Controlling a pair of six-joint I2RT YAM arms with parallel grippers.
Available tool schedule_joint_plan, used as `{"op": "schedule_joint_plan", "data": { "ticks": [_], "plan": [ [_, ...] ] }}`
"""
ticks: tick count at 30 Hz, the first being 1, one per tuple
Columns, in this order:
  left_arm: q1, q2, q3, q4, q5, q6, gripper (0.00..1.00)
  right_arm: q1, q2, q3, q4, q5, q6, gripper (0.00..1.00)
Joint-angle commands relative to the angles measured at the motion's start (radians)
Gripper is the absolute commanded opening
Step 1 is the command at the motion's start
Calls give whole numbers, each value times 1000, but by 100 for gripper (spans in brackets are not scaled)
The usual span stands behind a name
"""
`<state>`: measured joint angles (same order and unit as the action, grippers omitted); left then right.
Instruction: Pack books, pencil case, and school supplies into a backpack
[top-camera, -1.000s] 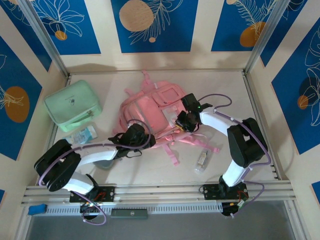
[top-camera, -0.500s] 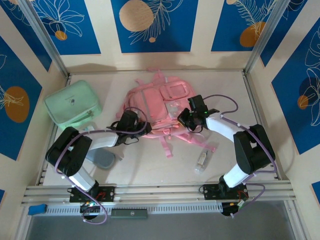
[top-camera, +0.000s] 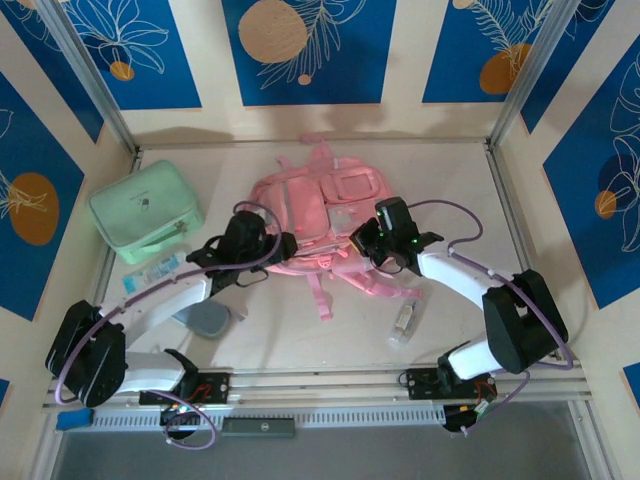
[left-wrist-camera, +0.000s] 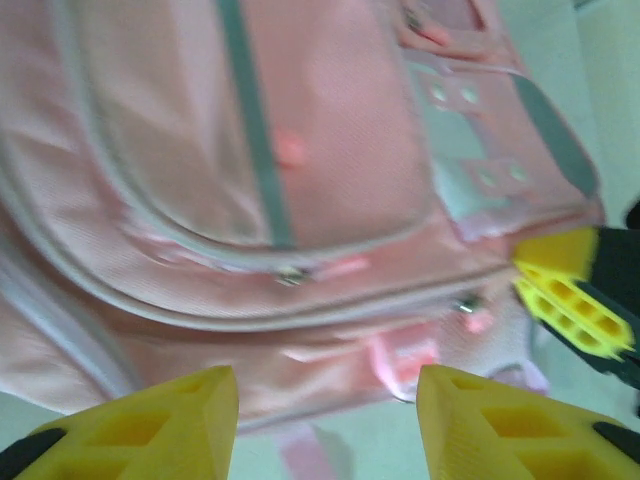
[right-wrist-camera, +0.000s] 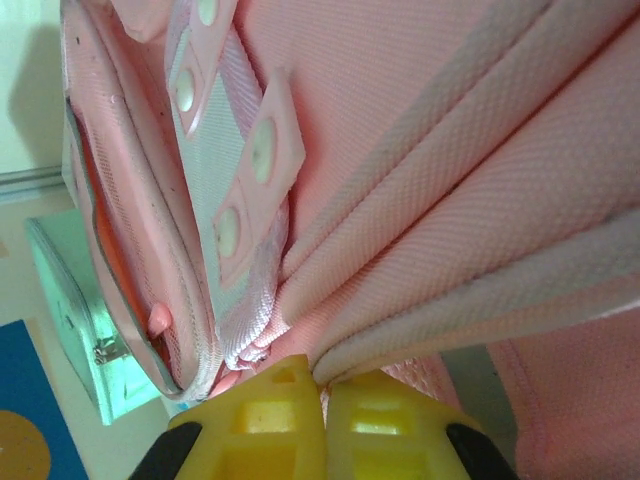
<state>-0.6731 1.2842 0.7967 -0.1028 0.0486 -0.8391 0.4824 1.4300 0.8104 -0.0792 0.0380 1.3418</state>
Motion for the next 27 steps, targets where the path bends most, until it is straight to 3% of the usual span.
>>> {"op": "schedule_joint_plan", "data": {
  "ticks": [1, 5, 11, 27],
  "plan": [
    [-100, 15, 42, -53, -48, -102, 51, 14, -38, -1, 60, -4, 59, 0],
    [-194, 94, 106, -24, -105, -163, 51, 36, -61, -4, 64, 18, 79, 0],
    [-259, 228, 197, 7, -130, -204, 46, 39, -63, 5, 54, 15, 82, 0],
    [-260, 499, 360, -15, -251, -212, 40, 47, -48, -4, 92, -5, 108, 0]
  ]
}}
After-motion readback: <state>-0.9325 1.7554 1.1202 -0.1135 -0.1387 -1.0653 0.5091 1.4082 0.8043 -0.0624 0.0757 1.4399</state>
